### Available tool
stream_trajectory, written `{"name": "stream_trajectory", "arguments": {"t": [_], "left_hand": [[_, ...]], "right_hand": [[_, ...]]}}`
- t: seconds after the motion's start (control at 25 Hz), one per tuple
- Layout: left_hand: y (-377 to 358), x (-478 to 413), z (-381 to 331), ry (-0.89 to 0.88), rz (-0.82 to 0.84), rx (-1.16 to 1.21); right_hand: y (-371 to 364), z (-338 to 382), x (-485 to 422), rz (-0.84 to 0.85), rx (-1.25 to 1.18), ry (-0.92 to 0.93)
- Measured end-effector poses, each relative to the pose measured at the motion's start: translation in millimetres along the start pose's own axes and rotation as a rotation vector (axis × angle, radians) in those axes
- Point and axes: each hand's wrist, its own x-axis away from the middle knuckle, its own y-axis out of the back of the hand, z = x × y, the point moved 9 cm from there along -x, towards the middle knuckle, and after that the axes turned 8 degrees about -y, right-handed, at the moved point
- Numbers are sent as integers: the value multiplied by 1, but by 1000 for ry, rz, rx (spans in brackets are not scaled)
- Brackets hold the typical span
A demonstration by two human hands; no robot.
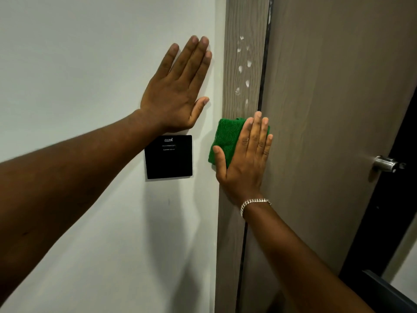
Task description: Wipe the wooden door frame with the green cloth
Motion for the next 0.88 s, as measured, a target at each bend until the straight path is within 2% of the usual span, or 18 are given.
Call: {"name": "stream_trajectory", "arguments": {"t": [0.12, 0.2, 0.28, 0.4, 0.56, 0.72, 0.88], "left_hand": [[0, -1, 0, -1, 13, 15], [0, 0, -3, -13, 17, 25], [0, 3, -5, -17, 11, 18], [0, 3, -5, -11, -1, 0], [3, 2, -5, -10, -22, -1], [1, 5, -5, -4, -34, -23], [1, 1, -3, -7, -28, -27]], "right_hand": [[1, 8, -14, -39, 8, -104], [0, 7, -3, -13, 26, 1], [0, 0, 2, 6, 16, 25], [3, 3, -17, -65, -11, -130], [0, 4, -3, 9, 9, 36], [2, 5, -22, -44, -13, -103], [3, 3, -9, -11, -37, 21]]}}
